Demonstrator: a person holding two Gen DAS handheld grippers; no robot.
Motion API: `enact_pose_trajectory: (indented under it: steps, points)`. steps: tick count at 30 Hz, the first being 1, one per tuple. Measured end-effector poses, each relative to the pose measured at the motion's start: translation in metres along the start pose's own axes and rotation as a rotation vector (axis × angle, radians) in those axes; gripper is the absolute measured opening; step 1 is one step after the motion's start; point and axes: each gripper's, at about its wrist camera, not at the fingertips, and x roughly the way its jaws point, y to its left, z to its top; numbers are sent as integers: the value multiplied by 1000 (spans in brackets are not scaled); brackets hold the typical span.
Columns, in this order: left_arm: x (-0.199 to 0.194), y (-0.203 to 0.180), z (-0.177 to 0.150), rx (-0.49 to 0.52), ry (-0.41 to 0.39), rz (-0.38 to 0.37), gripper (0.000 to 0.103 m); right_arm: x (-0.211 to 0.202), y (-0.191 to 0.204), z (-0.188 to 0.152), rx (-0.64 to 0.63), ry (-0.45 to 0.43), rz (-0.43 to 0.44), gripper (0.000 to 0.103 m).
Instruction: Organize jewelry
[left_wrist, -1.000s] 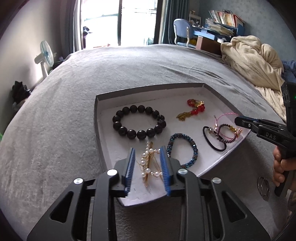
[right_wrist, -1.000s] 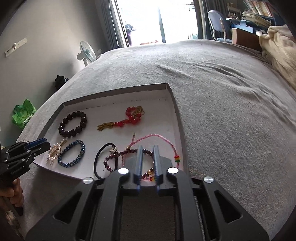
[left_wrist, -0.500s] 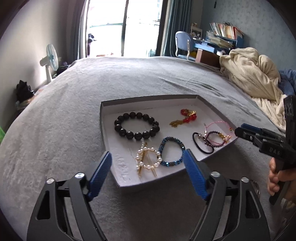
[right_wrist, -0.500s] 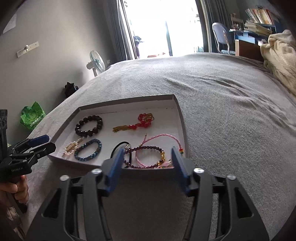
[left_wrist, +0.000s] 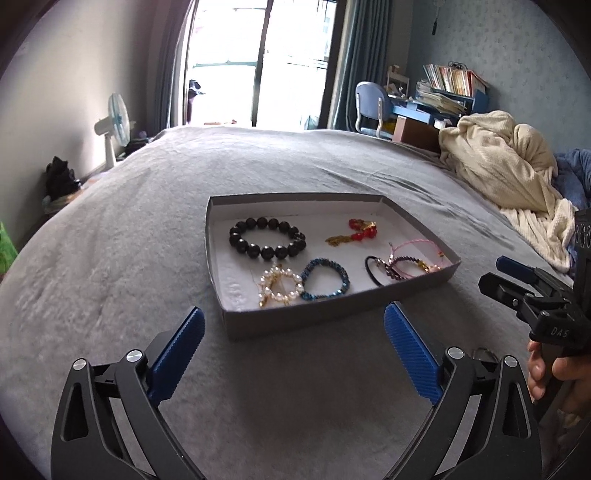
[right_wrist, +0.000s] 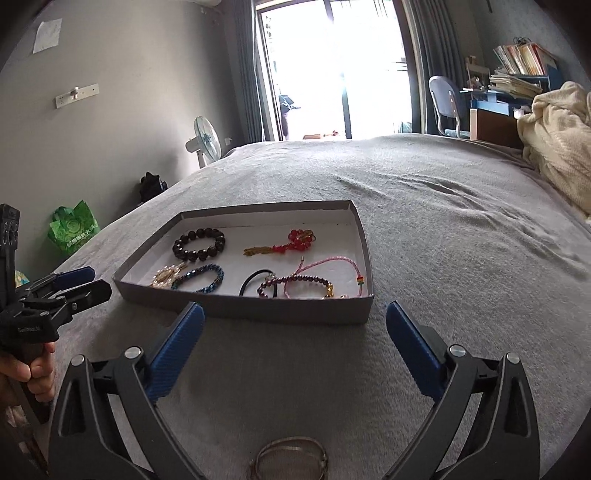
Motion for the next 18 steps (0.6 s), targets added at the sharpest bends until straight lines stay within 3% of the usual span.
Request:
enact_pose_trajectory:
  steps: [18]
  points:
    - [-27, -10, -38, 15, -57, 7, 98, -46, 7, -35, -14, -76, 6, 97]
